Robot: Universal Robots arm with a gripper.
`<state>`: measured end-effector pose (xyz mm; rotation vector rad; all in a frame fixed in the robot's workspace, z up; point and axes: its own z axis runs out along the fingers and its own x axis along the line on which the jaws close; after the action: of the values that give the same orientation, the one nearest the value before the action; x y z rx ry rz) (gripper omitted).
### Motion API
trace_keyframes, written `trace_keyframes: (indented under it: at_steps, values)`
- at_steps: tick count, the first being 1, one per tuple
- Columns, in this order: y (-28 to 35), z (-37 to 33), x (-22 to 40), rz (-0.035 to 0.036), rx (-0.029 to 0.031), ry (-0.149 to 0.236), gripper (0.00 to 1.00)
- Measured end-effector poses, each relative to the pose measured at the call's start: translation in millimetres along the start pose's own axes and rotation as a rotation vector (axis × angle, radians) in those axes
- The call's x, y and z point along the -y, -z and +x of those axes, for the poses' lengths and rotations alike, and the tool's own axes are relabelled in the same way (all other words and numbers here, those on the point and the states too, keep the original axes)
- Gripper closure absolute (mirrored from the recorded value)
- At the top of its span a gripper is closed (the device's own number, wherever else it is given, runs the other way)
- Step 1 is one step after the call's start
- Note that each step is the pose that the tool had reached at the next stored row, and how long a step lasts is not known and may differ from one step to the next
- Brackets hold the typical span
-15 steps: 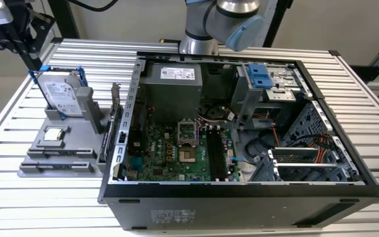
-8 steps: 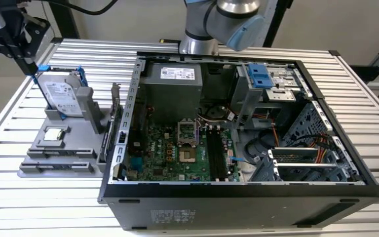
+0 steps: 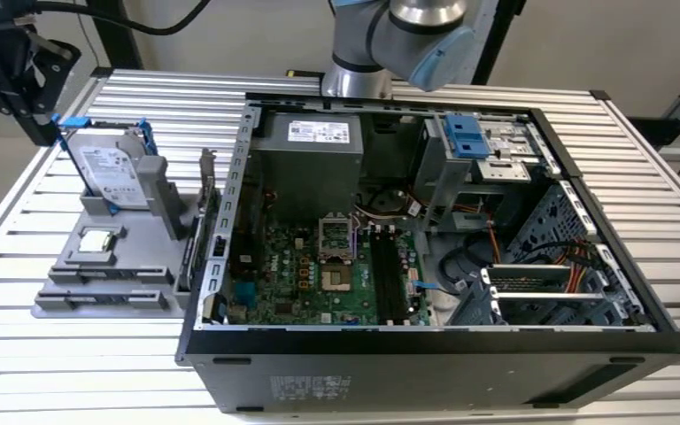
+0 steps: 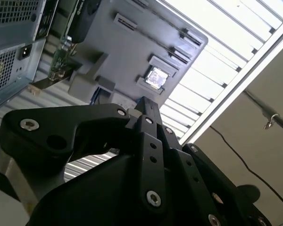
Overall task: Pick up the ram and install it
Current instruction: 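Reach for the ram, then pick up the ram and move it above insertion slot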
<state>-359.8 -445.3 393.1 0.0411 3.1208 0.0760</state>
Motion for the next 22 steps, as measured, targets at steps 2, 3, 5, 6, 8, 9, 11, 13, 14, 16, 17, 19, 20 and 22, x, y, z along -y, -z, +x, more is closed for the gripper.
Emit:
trace_keyframes:
  at_steps: [2,3,5,6,8,9,11,13,14,16,17,19,20,22]
  values:
    - [0.2,0.0,4.8,0.0000,0.0000,0.000,1.00]
    - [0.3,0.1,7.2,0.0000,-0.0001,0.000,1.00]
    - [0.5,0.1,12.2,0.0000,0.0000,0.000,1.00]
    - [0.6,0.1,14.8,0.0000,0.0000,0.000,1.00]
    - [0.9,0.0,19.8,0.0000,0.0000,0.000,1.00]
    - [1.0,0.0,22.4,0.0000,0.0000,0.000,1.00]
    - [1.2,0.0,27.7,0.0000,0.0000,0.000,1.00]
    - [1.5,-0.1,32.8,0.0000,0.0000,0.000,1.00]
    - [1.6,-0.1,34.9,0.0000,0.0000,0.000,1.00]
    - [1.7,0.0,38.3,0.0001,-0.0001,0.000,1.00]
    - [1.7,0.0,38.5,0.0000,-0.0001,0.000,1.00]
    - [1.7,0.0,38.5,0.0000,0.0000,0.000,1.00]
    - [1.8,0.0,38.5,0.0000,0.0000,0.000,1.00]
    - [1.7,-0.1,39.8,0.0000,0.0000,0.000,1.00]
